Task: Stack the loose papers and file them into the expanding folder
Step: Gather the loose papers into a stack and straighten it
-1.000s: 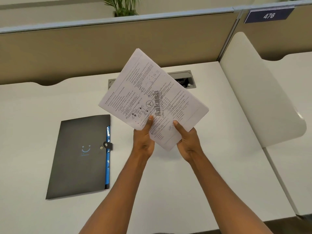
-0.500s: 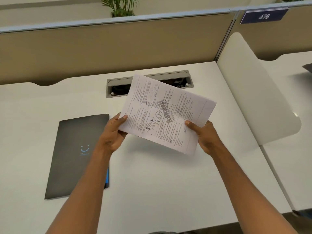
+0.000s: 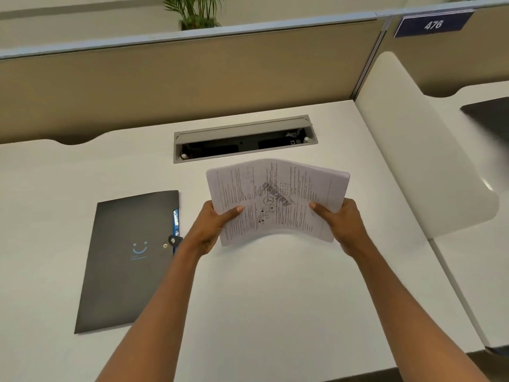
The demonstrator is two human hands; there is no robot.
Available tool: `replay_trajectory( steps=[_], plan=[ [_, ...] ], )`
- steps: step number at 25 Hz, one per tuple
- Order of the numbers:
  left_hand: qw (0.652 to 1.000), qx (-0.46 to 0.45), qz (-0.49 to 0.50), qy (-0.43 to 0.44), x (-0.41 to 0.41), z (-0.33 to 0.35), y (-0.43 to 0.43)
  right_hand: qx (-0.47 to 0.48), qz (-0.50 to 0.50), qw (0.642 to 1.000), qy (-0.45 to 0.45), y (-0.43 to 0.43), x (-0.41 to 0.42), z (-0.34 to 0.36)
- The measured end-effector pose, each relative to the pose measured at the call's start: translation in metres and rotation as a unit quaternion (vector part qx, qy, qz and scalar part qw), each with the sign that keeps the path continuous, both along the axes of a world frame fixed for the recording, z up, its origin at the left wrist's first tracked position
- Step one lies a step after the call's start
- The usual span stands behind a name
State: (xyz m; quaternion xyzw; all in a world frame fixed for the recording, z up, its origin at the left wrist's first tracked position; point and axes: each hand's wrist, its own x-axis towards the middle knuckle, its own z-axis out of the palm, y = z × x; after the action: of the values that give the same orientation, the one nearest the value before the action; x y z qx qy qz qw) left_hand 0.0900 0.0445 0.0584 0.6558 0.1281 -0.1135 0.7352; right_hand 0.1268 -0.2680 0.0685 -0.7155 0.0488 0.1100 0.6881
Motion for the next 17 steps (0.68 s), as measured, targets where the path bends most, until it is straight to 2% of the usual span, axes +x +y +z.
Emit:
replay_trajectory(
  steps=[3, 8, 17],
  plan=[
    [0.997, 0.037, 0.046, -0.043, -0.004, -0.005, -0.017, -0.004, -0.037, 0.999, -0.034, 0.009, -0.006, -0.011],
    [0.993, 0.034, 0.092, -0.066, -0.011, -0.024, -0.028, 0.024, -0.079, 0.996, -0.034, 0.014, -0.011, -0.026],
    [0.99, 0.031, 0.116, -0.068, -0.012, -0.039, -0.034, 0.026, -0.066, 0.997, -0.014, 0.012, -0.015, -0.045]
  ],
)
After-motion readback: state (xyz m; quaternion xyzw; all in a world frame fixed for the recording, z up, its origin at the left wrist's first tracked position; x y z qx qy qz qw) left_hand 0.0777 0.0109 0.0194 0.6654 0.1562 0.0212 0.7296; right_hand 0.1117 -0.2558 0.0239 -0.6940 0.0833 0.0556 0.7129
